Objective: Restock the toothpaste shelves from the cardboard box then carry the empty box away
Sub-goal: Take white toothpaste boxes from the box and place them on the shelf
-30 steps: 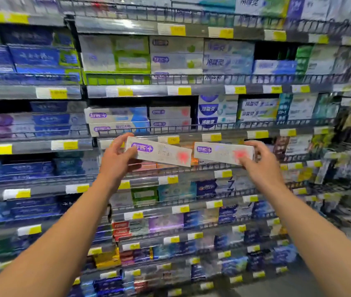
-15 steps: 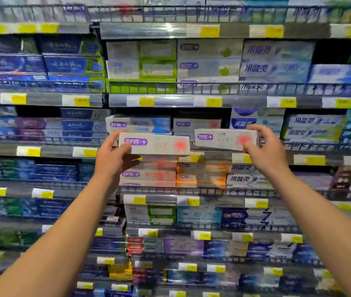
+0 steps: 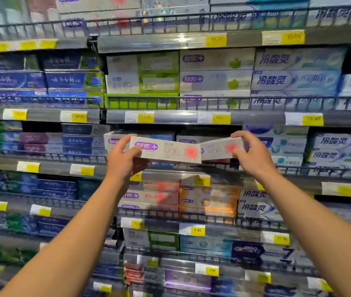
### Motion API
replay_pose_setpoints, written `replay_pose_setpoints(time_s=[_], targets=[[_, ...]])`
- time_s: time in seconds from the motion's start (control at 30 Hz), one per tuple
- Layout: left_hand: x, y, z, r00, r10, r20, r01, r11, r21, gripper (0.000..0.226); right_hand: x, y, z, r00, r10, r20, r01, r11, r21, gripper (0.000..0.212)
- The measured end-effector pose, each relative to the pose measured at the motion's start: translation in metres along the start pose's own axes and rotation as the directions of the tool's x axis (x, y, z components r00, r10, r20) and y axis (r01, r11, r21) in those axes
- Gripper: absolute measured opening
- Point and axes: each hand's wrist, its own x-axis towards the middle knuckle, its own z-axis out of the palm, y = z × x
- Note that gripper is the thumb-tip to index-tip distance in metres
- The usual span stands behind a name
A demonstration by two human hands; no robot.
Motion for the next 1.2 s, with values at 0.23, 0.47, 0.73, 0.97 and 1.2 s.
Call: replay_pose_setpoints(time_s=[0.23, 0.47, 0.73, 0.97, 1.2], targets=[[0.008, -0.010, 0.025, 1.000, 0.009, -0.030, -0.009, 1.000, -0.003, 0.033, 0.022, 0.020, 0.010, 0.995, 0.005, 0.100, -0.010, 0.998, 0.056, 0.034], [0.018, -0.014, 0.025, 0.997, 0.009, -0.075, -0.012, 0.999, -0.038, 0.031, 0.039, 0.028, 0.015, 0.970, -0.139, 0.198, 0.206, 0.903, -0.377, 0.039], [0.027, -0.011, 0.021, 0.991, 0.013, -0.136, -0.025, 0.996, -0.084, 0.027, 0.038, 0.041, 0.026, 0.970, -0.172, 0.170, 0.238, 0.808, -0.539, 0.039], [0.032, -0.017, 0.025, 0.994, 0.008, -0.113, -0.014, 0.999, -0.051, 0.030, 0.035, 0.052, 0.037, 0.972, -0.156, 0.175, 0.230, 0.775, -0.588, 0.037], [0.037, -0.030, 0.031, 0.998, -0.008, -0.056, 0.005, 0.998, -0.059, 0.033, 0.029, 0.058, 0.036, 0.972, -0.083, 0.220, 0.186, 0.844, -0.502, 0.039]])
